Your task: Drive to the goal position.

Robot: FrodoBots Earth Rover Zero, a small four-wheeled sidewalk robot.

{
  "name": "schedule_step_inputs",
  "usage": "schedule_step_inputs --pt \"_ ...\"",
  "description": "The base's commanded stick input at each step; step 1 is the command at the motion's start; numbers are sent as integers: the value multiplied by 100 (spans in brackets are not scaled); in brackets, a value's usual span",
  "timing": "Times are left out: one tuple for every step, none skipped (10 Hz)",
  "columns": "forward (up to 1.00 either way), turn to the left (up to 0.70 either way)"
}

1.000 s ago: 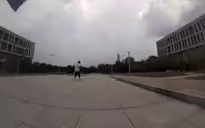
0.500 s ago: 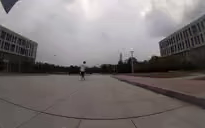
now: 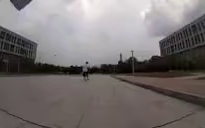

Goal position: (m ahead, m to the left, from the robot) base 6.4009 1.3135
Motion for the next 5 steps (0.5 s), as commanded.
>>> schedule_step_inputs --pt "70 0" --pt "70 0" --pt "70 0" --pt "70 0" --pt "70 0"
